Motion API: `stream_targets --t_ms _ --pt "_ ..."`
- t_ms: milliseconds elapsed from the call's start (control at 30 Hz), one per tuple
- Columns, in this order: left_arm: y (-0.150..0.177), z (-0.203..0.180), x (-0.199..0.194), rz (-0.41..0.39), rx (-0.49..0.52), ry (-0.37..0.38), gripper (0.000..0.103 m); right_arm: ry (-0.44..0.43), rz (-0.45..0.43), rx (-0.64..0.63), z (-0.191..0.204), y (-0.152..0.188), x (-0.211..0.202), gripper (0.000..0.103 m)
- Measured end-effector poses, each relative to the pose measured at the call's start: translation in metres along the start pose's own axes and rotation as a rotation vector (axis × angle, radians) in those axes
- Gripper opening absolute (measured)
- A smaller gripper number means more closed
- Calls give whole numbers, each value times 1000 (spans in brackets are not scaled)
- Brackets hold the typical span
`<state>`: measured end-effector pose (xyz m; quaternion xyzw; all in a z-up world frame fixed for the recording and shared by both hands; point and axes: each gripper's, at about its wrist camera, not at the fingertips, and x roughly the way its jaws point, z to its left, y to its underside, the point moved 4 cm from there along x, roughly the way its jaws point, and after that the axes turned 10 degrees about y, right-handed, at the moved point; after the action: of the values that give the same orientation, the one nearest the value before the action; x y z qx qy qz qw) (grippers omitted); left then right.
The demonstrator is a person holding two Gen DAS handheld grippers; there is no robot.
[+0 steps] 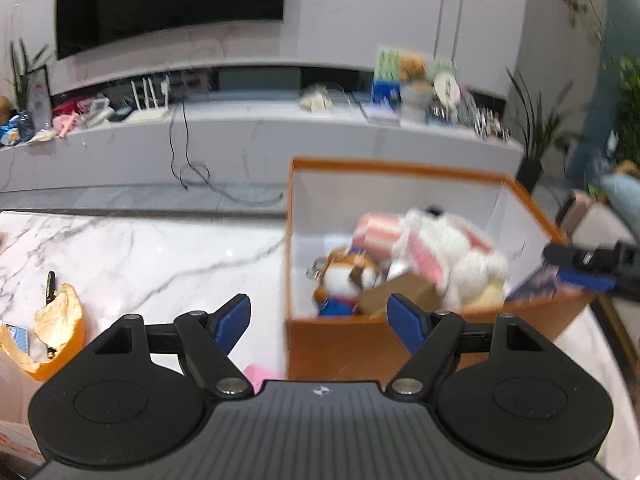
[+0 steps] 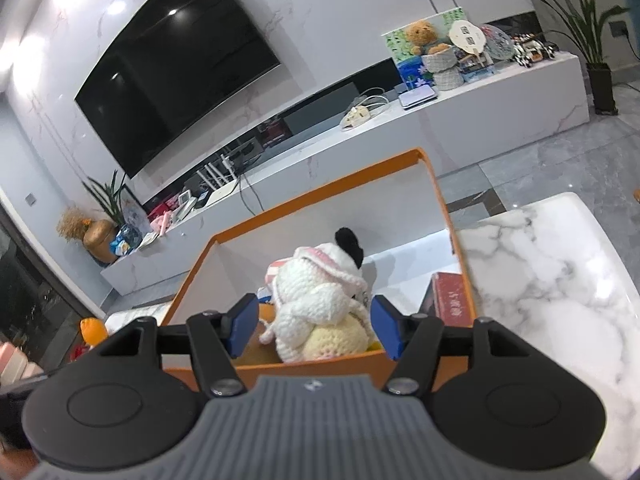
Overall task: Organize objects
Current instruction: 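Move the left gripper to the pink wallet on the table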
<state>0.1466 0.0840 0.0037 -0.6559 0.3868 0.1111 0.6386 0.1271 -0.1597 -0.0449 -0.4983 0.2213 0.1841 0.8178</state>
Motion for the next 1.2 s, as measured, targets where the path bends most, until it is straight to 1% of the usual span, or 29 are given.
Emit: stream_targets --t_ms 67,167,233,400,467,567,633,667,767,867,967,1067,1133,1200 --pt "6 10 2 35 3 -13 89 -6 -2 -19 4 3 -3 68" --pt "17 23 8 117 -5 13 89 -21 -2 -41 9 6 -8 68" --pt "27 27 15 180 23 21 89 -36 -1 -55 14 8 -13 68" --pt "49 28 37 323 92 -20 89 -66 -2 -103 24 14 -22 69" --pt "53 28 43 355 103 -26 89 -77 1 -119 28 17 -24 69" --pt "60 29 49 387 98 -19 89 -92 14 -131 33 22 -26 69" --pt "63 28 51 398 119 -37 91 -97 23 -136 34 25 -26 69" --pt "65 28 53 406 138 -48 95 -99 26 -138 35 26 -26 69" --pt "70 31 56 417 144 -48 101 -102 34 -141 35 29 -27 69" --pt "74 29 54 424 155 -54 101 -101 39 -143 34 29 -27 69" --pt "75 25 51 434 150 -33 101 -99 39 -139 32 28 -27 69" --pt "78 12 46 440 128 -7 101 -98 39 -130 31 27 -28 69" --pt "81 -5 45 451 150 12 101 -99 38 -123 31 26 -30 69" --pt "90 -30 41 461 193 49 101 -99 37 -118 31 24 -32 69"
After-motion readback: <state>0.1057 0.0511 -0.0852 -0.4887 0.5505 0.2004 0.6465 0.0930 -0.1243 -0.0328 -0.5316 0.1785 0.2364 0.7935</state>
